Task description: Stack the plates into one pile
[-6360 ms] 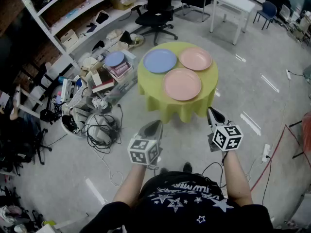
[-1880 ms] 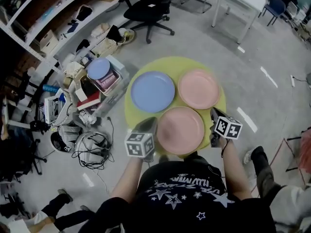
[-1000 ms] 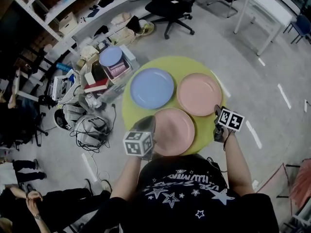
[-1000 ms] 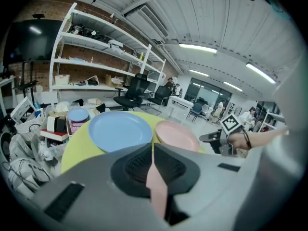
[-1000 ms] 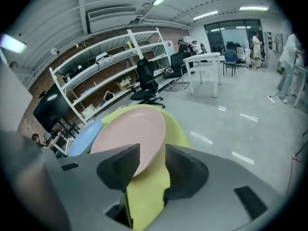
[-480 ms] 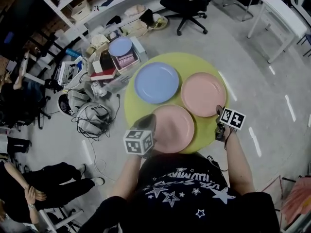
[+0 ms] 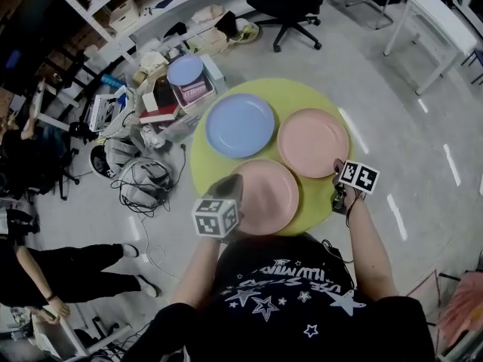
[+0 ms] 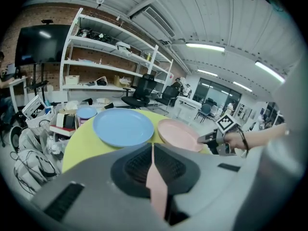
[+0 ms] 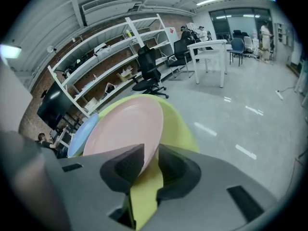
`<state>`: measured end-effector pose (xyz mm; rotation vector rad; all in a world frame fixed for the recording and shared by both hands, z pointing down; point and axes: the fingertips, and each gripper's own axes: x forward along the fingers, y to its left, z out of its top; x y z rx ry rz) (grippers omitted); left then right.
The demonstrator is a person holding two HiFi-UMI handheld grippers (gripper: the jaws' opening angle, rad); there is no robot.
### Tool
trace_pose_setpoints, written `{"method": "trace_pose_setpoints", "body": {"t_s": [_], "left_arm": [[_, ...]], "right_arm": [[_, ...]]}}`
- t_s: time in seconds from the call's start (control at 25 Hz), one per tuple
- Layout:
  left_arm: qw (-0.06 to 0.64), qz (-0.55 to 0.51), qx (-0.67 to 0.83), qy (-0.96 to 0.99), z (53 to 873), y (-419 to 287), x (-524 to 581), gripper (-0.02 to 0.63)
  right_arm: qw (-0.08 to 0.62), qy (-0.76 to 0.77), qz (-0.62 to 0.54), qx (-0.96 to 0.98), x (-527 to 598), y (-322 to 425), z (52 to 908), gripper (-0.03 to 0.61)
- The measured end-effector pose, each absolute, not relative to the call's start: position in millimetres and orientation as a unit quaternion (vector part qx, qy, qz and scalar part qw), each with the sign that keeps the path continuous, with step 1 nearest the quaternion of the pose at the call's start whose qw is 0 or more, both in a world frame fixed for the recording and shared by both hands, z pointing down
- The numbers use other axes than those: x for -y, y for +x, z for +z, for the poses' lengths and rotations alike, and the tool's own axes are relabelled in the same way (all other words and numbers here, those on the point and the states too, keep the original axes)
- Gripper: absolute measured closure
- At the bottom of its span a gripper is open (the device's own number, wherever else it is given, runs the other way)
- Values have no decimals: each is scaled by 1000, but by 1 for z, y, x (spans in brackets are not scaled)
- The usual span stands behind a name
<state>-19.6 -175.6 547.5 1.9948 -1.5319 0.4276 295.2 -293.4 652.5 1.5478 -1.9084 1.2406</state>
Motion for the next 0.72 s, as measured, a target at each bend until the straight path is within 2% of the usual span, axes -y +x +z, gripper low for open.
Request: {"method": "trace_pose_setpoints", "body": {"t_s": [0.32, 0.72], "left_arm": [[291, 165, 569, 751, 551, -28, 166, 589], [291, 172, 556, 759, 550, -44, 163, 589]], "right_arm": [[101, 617, 475, 619, 300, 318, 647, 549], [49, 651, 455, 606, 298, 329, 621, 549]]}}
